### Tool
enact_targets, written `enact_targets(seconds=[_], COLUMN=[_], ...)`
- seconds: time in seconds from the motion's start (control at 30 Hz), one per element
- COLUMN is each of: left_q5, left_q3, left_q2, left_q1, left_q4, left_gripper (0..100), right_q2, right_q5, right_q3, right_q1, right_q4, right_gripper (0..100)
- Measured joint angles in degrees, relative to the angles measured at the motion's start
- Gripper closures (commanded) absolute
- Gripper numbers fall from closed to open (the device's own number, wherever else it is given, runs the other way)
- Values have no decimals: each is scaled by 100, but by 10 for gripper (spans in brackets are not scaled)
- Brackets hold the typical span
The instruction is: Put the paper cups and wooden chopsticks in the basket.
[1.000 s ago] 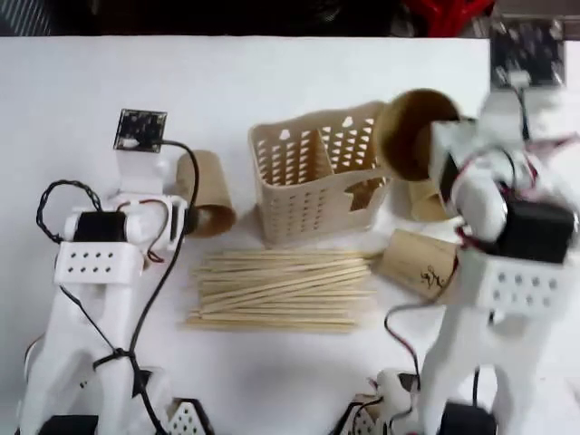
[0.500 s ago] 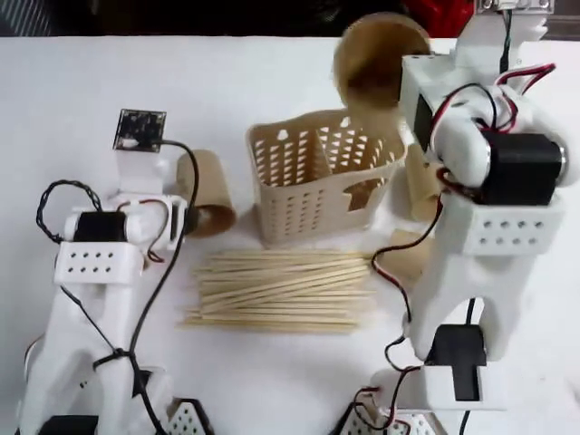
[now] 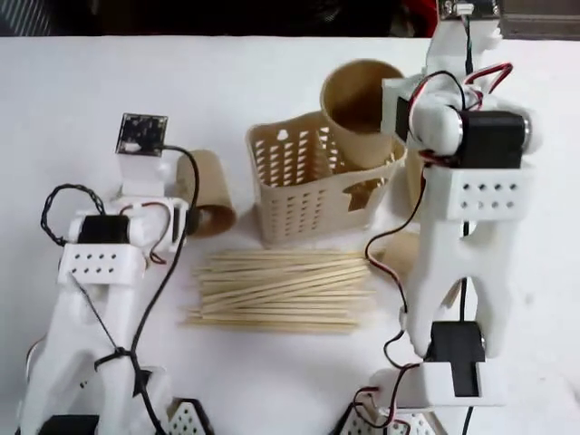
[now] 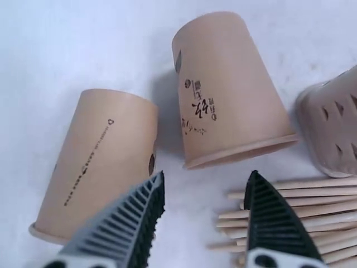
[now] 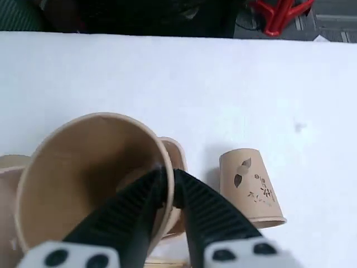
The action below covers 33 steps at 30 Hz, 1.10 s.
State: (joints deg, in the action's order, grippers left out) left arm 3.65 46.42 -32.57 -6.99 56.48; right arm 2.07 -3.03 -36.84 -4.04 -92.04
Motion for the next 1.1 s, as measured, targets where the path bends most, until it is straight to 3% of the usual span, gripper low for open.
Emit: enact_targets(seconds=[0.3,0.57,0.8,1.1], left_q5=[0,0,0,0], left_q3=[18,18,18,18], left_q2=[0,0,0,0], left_q1=[0,0,0,0], left_q4=[-88,-88,-88,-88], left_gripper=[759,759,759,759], right_q2=[0,-9,-9,1037], right_q5=[0,0,-193,-1125], right_q3=[1037,1240,1240,1240], right_q1=[105,105,123,422], right_q4=[686,730,730,53], right_gripper=[975,788,811,812])
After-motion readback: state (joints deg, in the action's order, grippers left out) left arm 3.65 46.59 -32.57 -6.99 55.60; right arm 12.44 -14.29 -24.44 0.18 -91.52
